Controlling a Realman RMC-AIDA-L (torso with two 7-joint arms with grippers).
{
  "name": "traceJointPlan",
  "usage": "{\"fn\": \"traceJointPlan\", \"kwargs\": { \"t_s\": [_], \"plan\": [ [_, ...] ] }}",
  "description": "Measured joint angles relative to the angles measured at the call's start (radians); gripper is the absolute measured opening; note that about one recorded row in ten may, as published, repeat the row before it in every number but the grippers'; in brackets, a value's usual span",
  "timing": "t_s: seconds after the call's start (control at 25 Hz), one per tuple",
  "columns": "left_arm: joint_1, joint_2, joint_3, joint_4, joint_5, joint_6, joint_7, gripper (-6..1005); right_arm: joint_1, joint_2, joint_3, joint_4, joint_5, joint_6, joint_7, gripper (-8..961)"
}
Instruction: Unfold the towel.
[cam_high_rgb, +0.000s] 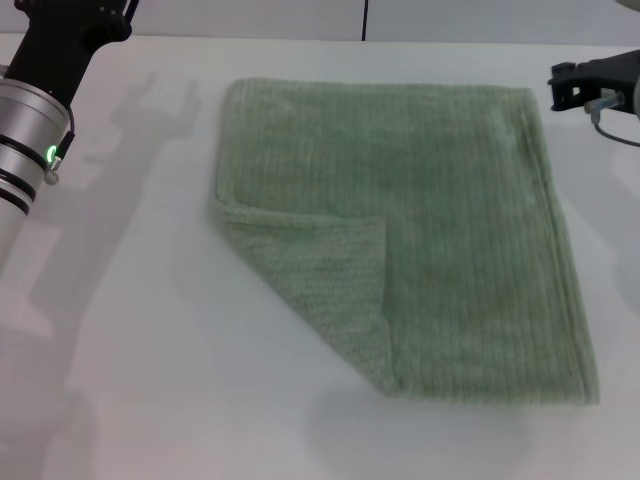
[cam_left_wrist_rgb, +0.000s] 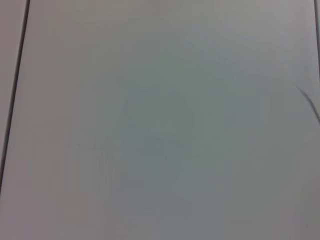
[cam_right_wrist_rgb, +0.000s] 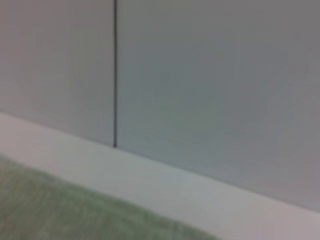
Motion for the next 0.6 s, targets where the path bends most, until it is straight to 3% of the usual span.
{"fn": "traceJointPlan", "kwargs": {
  "t_s": [0.32, 0.6],
  "plan": [
    [0.0, 0.0, 0.0, 0.002, 0.0, 0.007, 0.001, 529, 0.071, 0.002, 0.049, -0.026, 0.001, -0.204, 0.0, 1],
    [0.0, 0.0, 0.0, 0.002, 0.0, 0.007, -0.004, 525, 0.146, -0.007, 0.095, 0.03, 0.003, -0.332, -0.002, 1]
  ]
}}
